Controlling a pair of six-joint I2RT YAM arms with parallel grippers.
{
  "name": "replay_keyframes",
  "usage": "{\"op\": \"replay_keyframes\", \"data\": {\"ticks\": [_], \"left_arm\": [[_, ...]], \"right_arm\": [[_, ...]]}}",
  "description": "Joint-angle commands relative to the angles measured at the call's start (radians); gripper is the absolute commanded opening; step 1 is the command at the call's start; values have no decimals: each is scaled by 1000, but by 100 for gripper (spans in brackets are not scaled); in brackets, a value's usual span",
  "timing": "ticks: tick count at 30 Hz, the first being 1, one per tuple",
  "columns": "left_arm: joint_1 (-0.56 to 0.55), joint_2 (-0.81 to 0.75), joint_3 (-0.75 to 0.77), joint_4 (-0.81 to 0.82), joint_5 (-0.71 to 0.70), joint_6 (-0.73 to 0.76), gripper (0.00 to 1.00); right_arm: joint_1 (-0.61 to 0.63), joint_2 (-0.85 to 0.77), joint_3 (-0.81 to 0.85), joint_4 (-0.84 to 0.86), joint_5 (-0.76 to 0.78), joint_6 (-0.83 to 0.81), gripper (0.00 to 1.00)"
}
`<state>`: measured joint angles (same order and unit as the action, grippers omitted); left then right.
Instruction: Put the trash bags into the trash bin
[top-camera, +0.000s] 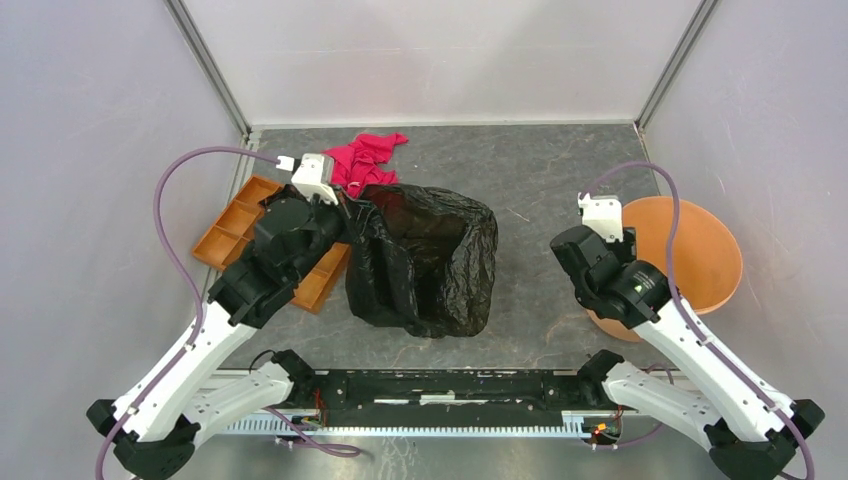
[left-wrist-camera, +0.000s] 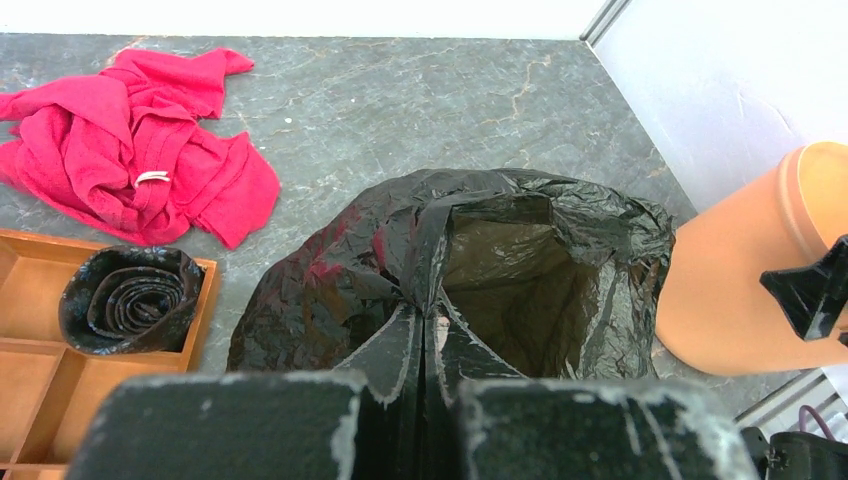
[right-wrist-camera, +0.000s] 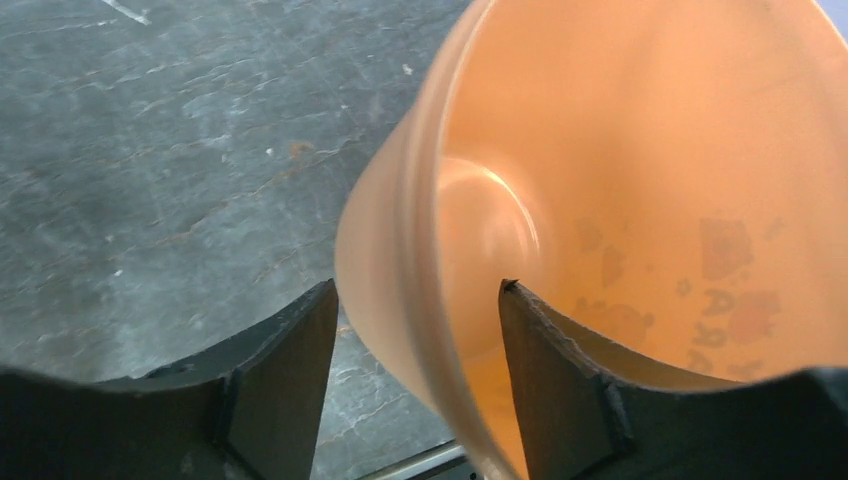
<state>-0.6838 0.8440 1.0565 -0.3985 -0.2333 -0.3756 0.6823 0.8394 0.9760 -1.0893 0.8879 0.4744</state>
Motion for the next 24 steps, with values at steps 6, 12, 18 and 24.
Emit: {"op": "replay_keyframes", "data": {"ticks": [6, 12, 18, 24], "left_arm": [[3, -70, -30, -17, -12, 19, 2], [3, -79, -7, -41, -63, 18, 2], [3, -107, 4, -47, -148, 47, 2], [2, -138, 14, -45, -177, 60, 2]], "right_arm": [[-28, -5, -9, 256, -66, -177, 22], [-29, 43, 48, 400, -445, -367, 6], [-28, 117, 85, 517, -836, -407, 3], [-7, 178, 91, 535, -978, -414, 4]]}}
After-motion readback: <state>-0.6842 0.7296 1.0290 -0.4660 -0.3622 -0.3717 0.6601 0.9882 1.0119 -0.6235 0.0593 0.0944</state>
